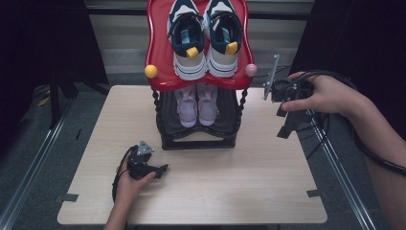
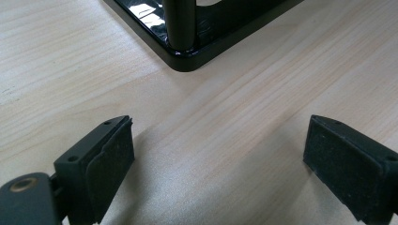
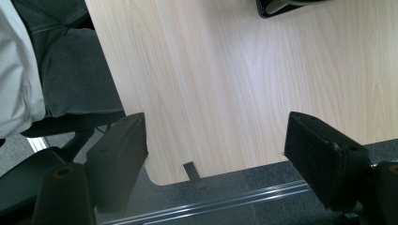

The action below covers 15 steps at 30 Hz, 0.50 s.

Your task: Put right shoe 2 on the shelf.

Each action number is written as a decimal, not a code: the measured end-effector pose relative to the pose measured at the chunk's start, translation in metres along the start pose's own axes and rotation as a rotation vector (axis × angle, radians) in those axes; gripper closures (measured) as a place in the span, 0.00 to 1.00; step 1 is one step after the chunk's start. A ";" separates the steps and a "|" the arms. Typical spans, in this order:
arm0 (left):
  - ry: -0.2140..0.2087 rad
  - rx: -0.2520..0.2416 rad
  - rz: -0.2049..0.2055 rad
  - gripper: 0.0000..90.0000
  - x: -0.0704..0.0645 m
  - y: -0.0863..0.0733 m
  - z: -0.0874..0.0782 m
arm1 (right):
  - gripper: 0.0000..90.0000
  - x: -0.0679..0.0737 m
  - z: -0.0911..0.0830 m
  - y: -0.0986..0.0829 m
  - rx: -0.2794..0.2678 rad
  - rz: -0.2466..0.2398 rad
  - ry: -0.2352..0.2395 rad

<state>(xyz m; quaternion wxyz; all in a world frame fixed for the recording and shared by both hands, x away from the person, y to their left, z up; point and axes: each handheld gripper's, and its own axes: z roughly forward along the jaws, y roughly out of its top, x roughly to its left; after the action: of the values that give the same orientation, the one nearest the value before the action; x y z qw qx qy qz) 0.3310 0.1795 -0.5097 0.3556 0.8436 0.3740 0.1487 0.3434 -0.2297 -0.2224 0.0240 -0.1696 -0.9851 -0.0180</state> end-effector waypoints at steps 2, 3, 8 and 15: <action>0.000 0.000 0.000 0.09 0.000 0.000 0.000 | 0.24 0.000 0.004 -0.001 0.002 0.000 0.001; -0.001 0.000 0.000 0.09 0.000 0.000 0.000 | 0.24 0.000 0.005 -0.002 0.003 -0.001 -0.001; 0.000 0.000 0.000 0.09 0.000 0.000 0.000 | 0.24 0.001 0.016 -0.005 0.029 0.003 -0.009; -0.004 -0.007 0.003 0.09 0.000 0.000 0.001 | 0.24 0.000 0.030 -0.011 0.037 0.015 -0.006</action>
<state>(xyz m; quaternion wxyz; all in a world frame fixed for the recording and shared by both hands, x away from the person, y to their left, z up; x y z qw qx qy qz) 0.3314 0.1793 -0.5100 0.3591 0.8432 0.3715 0.1489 0.3389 -0.2388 -0.2528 0.0242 -0.1765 -0.9840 0.0011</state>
